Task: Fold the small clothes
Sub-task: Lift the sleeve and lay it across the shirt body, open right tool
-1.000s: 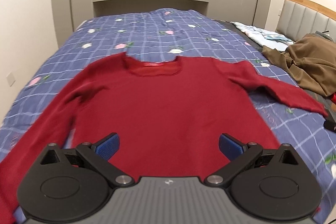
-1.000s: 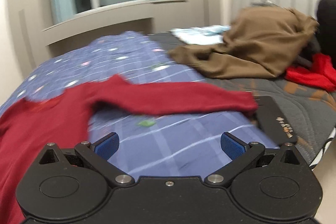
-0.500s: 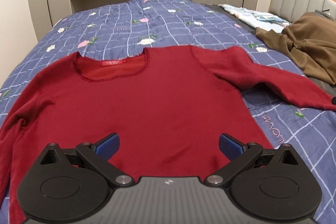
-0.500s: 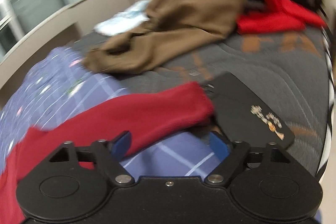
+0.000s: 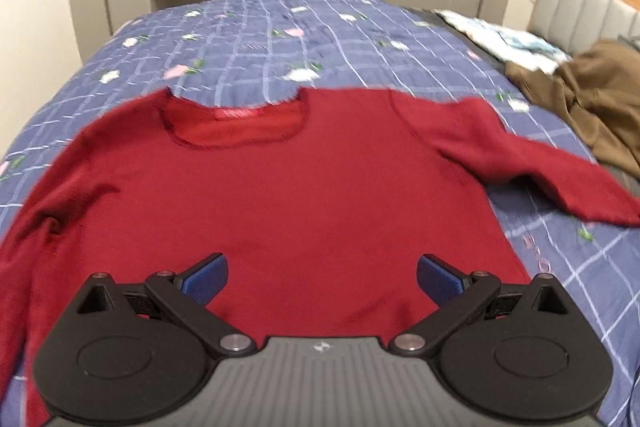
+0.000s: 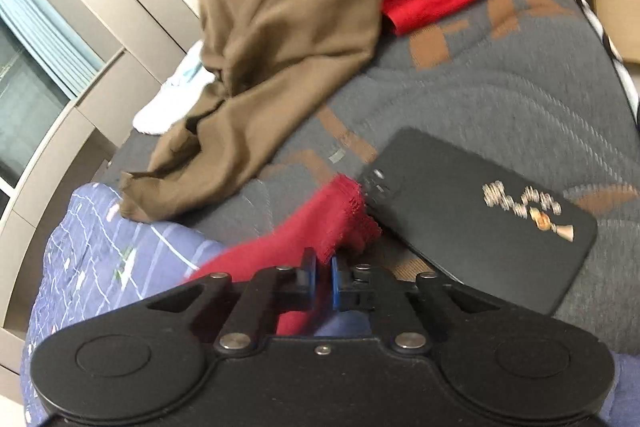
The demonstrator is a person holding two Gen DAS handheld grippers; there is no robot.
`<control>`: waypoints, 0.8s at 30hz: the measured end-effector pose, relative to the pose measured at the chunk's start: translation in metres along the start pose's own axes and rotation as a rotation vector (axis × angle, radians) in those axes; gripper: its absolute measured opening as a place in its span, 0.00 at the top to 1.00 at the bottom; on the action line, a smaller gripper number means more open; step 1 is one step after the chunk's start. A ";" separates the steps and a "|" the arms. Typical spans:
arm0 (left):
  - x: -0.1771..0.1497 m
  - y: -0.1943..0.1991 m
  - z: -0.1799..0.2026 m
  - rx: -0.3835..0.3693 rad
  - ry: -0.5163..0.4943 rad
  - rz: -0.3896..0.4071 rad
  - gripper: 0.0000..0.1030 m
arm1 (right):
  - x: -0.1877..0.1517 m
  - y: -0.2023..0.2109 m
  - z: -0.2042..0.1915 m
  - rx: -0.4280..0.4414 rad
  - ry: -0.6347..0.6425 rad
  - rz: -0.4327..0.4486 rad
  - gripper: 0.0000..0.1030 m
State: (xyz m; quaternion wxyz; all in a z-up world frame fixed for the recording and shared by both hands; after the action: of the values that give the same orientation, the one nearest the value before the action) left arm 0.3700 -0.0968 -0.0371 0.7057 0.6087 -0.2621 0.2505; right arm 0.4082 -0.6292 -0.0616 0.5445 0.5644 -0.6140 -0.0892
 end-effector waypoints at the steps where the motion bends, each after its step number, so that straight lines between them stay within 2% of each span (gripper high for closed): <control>1: 0.004 0.004 -0.005 0.013 0.006 0.005 0.00 | 0.002 0.005 -0.005 0.004 0.015 0.020 0.93; 4: 0.017 0.020 -0.023 0.056 0.022 0.030 0.00 | 0.008 0.029 -0.030 0.036 0.088 0.095 0.93; 8: 0.032 0.038 -0.052 0.083 0.081 0.055 0.00 | 0.010 0.062 -0.086 0.102 0.264 0.217 0.93; 13: 0.037 0.058 -0.086 0.076 0.164 0.083 0.00 | -0.013 0.109 -0.174 0.262 0.527 0.342 0.94; 18: 0.035 0.080 -0.117 0.084 0.235 0.126 0.00 | -0.072 0.156 -0.254 0.481 0.780 0.386 0.94; 21: 0.034 0.092 -0.141 0.102 0.289 0.152 0.00 | -0.121 0.173 -0.296 0.609 0.898 0.336 0.94; 24: 0.030 0.104 -0.164 0.126 0.337 0.175 0.00 | -0.185 0.185 -0.325 0.708 1.031 0.289 0.94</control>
State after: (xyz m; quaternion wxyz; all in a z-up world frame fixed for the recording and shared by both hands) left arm 0.3333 0.0808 0.0389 0.6757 0.5759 -0.1763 0.4251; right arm 0.5051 -0.2548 0.0948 0.5571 0.5920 -0.3358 0.4759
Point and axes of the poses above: each gripper's, at about its wrist camera, not at the fingertips, and y roughly against the way its jaws point, z to its right, x to its top, the point moved 1 cm from there along -y, roughly the way its jaws point, and after that the axes turned 6 degrees about -x, right-handed, at the moved point
